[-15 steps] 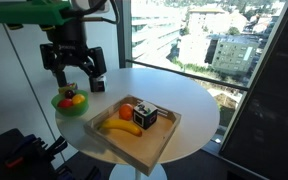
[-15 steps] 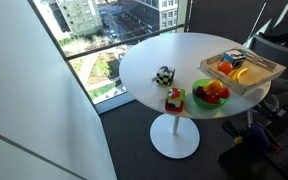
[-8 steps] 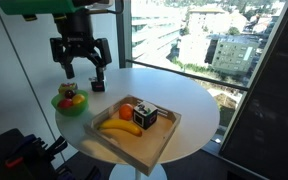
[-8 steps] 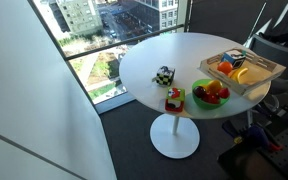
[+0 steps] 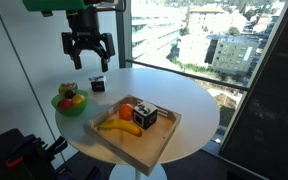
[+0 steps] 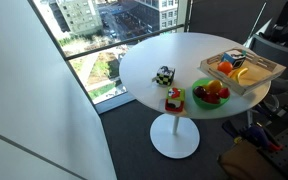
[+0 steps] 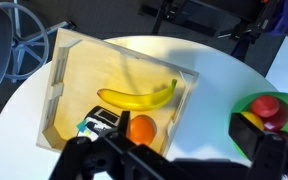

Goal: Remove the plum from the green bowl and place it in the wooden tray

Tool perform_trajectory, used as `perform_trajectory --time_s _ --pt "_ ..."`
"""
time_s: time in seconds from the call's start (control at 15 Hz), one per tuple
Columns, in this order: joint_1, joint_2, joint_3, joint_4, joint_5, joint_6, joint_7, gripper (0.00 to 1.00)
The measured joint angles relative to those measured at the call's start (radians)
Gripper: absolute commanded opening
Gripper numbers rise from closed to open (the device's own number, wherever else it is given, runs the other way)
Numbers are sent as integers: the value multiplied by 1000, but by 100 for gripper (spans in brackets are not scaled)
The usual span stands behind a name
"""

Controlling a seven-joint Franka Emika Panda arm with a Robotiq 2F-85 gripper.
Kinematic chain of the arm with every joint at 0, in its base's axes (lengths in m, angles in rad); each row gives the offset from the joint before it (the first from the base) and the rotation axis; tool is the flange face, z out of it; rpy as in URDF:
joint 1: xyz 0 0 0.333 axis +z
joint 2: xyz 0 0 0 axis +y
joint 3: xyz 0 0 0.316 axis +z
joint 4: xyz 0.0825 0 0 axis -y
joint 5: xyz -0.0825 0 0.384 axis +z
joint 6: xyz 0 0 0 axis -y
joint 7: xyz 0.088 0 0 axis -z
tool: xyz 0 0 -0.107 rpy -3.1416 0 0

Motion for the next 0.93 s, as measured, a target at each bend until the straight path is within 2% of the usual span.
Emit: perform_trajectory --time_s 0.6,0.93 --pt "10 76 37 76 125 51 93 100" --pt "10 80 43 78 137 64 105 100"
